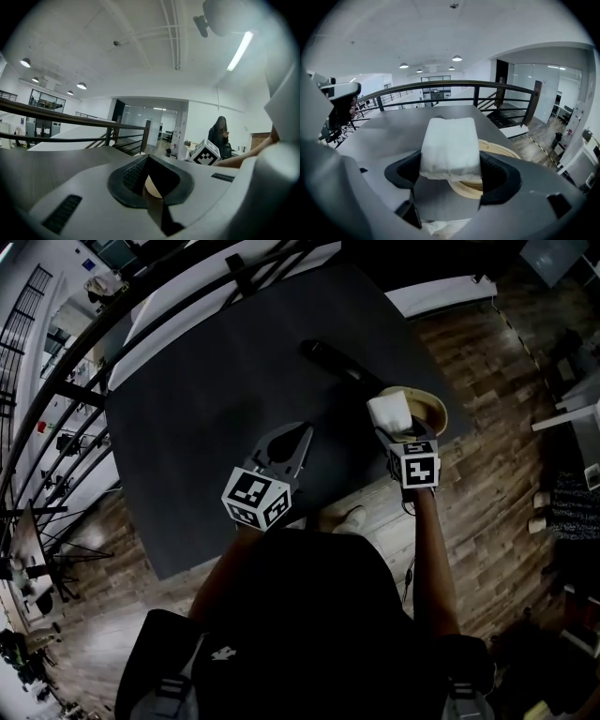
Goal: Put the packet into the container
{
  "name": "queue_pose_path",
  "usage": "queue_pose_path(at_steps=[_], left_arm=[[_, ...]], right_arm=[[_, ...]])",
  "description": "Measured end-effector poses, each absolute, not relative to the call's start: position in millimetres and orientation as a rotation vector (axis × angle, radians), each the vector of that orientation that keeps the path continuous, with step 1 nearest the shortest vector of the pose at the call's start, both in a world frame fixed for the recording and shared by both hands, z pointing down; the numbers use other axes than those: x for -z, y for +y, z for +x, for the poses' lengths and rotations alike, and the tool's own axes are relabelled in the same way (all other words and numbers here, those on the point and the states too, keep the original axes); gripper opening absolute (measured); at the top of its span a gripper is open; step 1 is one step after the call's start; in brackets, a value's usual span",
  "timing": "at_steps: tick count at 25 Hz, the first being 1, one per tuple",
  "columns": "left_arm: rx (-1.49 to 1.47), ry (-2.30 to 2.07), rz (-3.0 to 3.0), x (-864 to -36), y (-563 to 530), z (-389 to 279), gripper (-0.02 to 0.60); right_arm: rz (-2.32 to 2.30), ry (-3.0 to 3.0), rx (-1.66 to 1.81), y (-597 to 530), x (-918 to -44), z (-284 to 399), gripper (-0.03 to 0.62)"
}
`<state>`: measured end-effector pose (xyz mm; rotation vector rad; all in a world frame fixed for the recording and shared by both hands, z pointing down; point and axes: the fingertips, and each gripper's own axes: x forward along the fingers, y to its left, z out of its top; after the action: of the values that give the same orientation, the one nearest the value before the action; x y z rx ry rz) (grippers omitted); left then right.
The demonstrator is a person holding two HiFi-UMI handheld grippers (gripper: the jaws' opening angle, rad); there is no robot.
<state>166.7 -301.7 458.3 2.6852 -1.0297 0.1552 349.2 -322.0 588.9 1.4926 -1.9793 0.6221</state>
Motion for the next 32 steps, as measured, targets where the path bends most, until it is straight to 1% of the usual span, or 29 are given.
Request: queue_pose_path(at_steps=[7, 14, 32], left_arm=[[-0.171, -0.997, 2.693, -462.2, -304.0, 191.5, 0.005], [-0.185, -0.993, 2.694, -464.7, -304.6, 210.2, 0.005], [-0.214, -1.033, 2.663, -471.4, -302.2, 206.2, 0.005]], right_arm=[[1.565, -1.919, -0.656, -328.7, -593.2, 388.9, 0.377], [1.598, -1.87, -0.702, -331.0, -608.7, 413.6, 0.377], [1.634, -1.756, -0.829, -340.1, -654.4, 421.7, 0.377]])
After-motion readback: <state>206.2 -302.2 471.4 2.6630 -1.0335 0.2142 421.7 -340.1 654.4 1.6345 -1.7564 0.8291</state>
